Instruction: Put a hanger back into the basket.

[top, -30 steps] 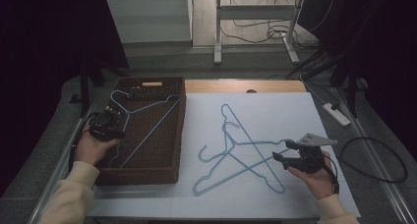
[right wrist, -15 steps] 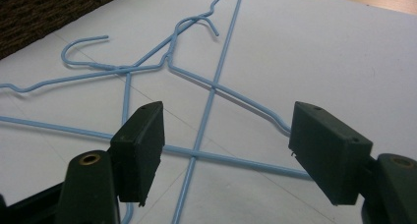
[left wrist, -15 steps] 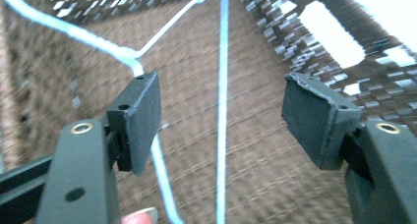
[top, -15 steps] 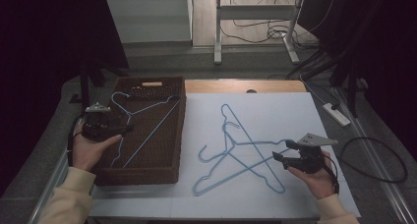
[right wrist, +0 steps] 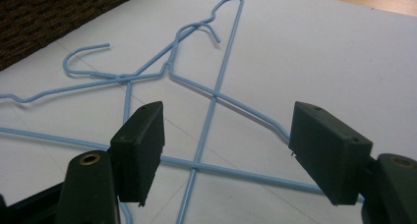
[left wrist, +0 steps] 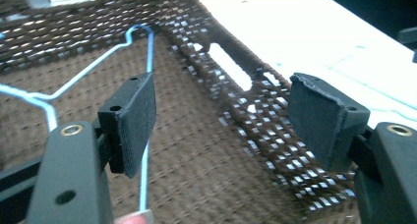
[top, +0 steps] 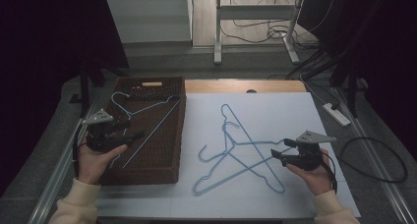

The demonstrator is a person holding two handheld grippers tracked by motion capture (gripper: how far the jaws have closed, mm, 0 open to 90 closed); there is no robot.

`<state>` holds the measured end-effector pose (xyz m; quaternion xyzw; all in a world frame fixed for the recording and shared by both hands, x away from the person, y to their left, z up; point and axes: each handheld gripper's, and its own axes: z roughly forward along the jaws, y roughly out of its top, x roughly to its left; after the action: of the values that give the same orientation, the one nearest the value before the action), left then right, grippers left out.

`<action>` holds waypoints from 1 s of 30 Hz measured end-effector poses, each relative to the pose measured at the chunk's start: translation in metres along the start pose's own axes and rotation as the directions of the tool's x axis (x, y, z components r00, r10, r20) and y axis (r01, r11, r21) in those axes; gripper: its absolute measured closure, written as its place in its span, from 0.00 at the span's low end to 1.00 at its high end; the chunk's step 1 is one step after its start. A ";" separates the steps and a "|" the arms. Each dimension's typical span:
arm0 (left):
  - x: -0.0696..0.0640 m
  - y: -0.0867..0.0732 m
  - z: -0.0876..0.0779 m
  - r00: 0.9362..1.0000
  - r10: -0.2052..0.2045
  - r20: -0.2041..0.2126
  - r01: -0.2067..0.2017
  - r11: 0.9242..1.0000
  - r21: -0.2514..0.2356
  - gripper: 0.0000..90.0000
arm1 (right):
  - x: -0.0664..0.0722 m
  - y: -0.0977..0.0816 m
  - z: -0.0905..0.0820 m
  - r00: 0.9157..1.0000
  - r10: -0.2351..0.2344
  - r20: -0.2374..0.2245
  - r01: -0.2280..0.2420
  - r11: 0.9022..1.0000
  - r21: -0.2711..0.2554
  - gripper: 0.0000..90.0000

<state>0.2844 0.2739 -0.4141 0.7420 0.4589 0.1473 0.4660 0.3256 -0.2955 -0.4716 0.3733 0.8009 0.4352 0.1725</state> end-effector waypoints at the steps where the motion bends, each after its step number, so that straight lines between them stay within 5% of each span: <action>1: -0.003 0.000 0.000 1.000 0.002 0.005 -0.002 1.000 -0.003 0.31 | 0.000 0.000 0.000 1.000 0.002 -0.001 -0.002 1.000 -0.001 0.33; 30: -0.052 -0.010 0.025 0.993 0.081 0.084 -0.080 0.997 -0.024 0.31 | 0.009 -0.006 -0.007 1.000 -0.027 0.015 0.027 1.000 0.014 0.33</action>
<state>0.2670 0.2188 -0.4239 0.7607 0.4069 0.1390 0.4862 0.3124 -0.2946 -0.4724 0.3670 0.8076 0.4244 0.1816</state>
